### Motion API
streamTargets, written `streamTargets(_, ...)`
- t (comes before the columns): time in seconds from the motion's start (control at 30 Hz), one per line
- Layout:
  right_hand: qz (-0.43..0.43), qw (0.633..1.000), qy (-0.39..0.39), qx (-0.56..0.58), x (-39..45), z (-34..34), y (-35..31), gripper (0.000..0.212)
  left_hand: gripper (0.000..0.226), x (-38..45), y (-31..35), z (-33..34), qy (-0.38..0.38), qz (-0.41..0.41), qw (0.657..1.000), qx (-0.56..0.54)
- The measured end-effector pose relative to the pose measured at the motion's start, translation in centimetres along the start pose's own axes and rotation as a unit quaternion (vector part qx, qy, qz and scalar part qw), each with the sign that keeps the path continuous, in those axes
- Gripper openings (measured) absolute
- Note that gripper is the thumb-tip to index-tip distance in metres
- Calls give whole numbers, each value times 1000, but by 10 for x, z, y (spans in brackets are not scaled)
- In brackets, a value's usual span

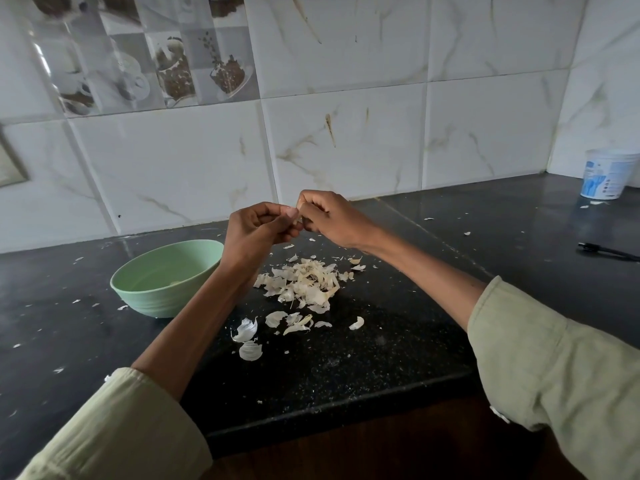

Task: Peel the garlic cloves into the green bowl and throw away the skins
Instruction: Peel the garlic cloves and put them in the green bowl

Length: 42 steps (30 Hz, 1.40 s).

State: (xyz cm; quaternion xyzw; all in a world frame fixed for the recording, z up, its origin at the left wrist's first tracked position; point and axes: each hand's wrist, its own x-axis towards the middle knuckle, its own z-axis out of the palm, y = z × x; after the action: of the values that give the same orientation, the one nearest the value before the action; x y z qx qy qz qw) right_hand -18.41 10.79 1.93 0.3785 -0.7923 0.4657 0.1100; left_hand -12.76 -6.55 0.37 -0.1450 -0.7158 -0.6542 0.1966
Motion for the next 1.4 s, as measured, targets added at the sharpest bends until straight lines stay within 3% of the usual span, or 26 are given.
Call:
streamTargets(0.3, 2, 1000, -5, -14, 2, 14, 3, 30, 7, 4, -7, 0, 129, 5, 990, 53)
streamTargets(0.5, -9, 996, 37, 85, 2, 12, 4, 24, 7, 3, -2, 2, 129, -10, 991, 27)
streamTargets(0.7, 26, 975, -48, 216, 1, -2, 4, 12, 12, 1, -1, 4, 106, -31, 994, -9)
streamTargets(0.8, 48, 963, -41, 263, 0, -5, 3, 10, 7, 1, -1, 7, 111, -22, 994, -10)
streamTargets(1.07, 98, 965, 50, 238, 6, 7, 8, 27, 3, 1, -10, 9, 145, 27, 984, 103)
streamTargets(1.2, 132, 958, 40, 254, 6, 1, 8, 24, 19, 2, -11, 9, 148, 38, 982, 108)
streamTargets(1.4, 71, 984, 62, 149, 6, -1, 13, 29, 24, 4, -9, 9, 107, -15, 992, 63)
